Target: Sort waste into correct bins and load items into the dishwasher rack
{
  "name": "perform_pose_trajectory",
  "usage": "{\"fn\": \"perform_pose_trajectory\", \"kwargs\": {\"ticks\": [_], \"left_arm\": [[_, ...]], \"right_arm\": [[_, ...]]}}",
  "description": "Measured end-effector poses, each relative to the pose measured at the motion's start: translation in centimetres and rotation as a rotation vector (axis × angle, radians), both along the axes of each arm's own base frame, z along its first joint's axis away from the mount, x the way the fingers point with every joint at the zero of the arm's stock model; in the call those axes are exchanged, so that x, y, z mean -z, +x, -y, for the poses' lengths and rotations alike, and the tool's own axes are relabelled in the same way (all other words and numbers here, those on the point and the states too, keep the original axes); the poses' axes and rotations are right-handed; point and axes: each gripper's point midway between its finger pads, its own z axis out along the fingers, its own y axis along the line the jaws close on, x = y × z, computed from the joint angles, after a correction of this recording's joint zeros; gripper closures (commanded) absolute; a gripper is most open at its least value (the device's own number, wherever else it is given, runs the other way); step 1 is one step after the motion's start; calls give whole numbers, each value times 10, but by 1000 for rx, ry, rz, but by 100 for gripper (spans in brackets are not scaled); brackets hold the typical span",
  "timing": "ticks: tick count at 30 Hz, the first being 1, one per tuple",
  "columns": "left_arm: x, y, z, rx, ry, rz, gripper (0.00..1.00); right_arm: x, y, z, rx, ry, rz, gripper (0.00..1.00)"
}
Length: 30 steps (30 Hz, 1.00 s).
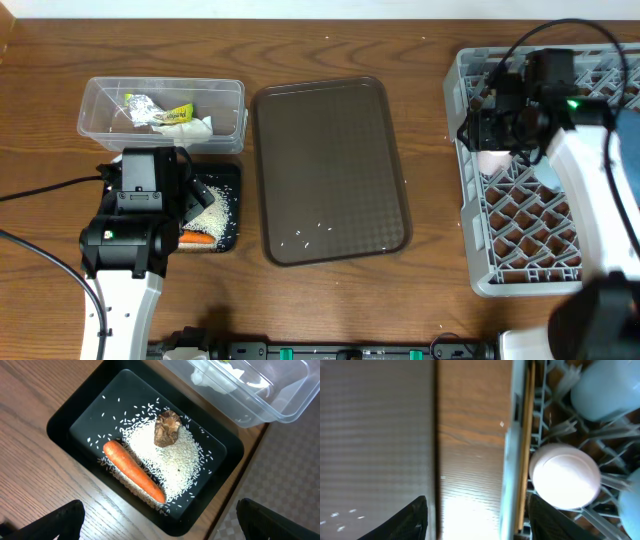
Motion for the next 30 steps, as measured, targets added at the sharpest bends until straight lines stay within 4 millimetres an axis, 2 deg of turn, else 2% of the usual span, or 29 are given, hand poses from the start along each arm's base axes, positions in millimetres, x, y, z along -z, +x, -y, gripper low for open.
{"fn": "perform_pose_trajectory", "kwargs": {"ticks": [4, 7, 10, 14, 26, 27, 28, 29, 30], "left_arm": [[0, 0, 0, 0, 0, 0, 2], [0, 0, 0, 0, 0, 0, 2], [0, 0, 0, 0, 0, 0, 3], [0, 0, 0, 0, 0, -1, 2], [0, 0, 0, 0, 0, 0, 2], [0, 0, 0, 0, 0, 0, 2], [0, 0, 0, 0, 0, 0, 2], [0, 0, 0, 0, 0, 0, 2], [0, 0, 0, 0, 0, 0, 2]], "right_arm": [[-38, -20, -4, 26, 28, 63, 45], [-46, -38, -5, 62, 51, 39, 51], [-42, -53, -8, 91, 68, -26, 57], [-37, -65, -25, 83, 86, -87, 57], [-34, -87, -94, -28, 49, -112, 55], [-33, -89, -98, -29, 30, -110, 51], [-33, -91, -103, -28, 14, -107, 39], [-32, -94, -107, -28, -5, -104, 1], [-32, -96, -111, -32, -18, -101, 1]]}}
